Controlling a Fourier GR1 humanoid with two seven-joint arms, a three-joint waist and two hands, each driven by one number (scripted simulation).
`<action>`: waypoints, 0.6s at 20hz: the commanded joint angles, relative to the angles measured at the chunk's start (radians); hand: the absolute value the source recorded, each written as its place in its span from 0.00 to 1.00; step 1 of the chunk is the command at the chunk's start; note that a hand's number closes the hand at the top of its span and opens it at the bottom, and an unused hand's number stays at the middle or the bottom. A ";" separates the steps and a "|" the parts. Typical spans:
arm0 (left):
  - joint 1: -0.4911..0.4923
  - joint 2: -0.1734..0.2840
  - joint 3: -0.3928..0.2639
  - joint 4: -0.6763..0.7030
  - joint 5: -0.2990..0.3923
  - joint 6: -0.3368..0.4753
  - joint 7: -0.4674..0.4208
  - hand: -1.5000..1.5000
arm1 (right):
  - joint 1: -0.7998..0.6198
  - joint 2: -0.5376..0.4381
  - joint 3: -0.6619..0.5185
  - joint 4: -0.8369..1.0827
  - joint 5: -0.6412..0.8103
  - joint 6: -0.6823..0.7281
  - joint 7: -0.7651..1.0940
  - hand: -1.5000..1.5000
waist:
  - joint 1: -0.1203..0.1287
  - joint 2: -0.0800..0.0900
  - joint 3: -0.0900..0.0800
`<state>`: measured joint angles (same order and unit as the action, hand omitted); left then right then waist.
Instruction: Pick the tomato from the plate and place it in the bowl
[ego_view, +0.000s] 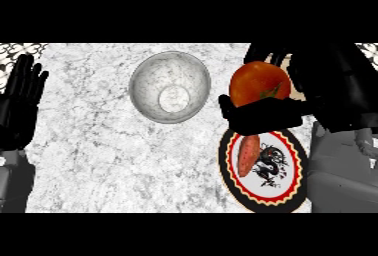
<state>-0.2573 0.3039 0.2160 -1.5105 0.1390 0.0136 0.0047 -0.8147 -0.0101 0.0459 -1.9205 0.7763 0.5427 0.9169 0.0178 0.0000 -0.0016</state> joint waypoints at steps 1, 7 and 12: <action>0.030 -0.006 0.009 0.013 0.011 -0.024 -0.040 0.50 | -0.110 0.010 0.018 0.207 -0.023 -0.050 0.049 1.00 | 0.000 0.002 0.000; -0.076 0.000 0.006 0.118 -0.009 -0.011 -0.036 0.50 | -0.148 0.010 0.178 0.474 -0.077 -0.310 0.039 1.00 | -0.001 0.006 0.000; -0.023 -0.013 -0.009 0.021 -0.014 0.000 0.003 0.50 | -0.233 0.010 0.222 0.718 -0.106 -0.453 -0.037 1.00 | 0.005 0.003 0.001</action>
<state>-0.2834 0.2944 0.2142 -1.4697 0.1271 0.0119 -0.0135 -0.9828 -0.0015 0.2434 -1.3643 0.6985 0.1836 0.9065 0.0249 0.0047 -0.0009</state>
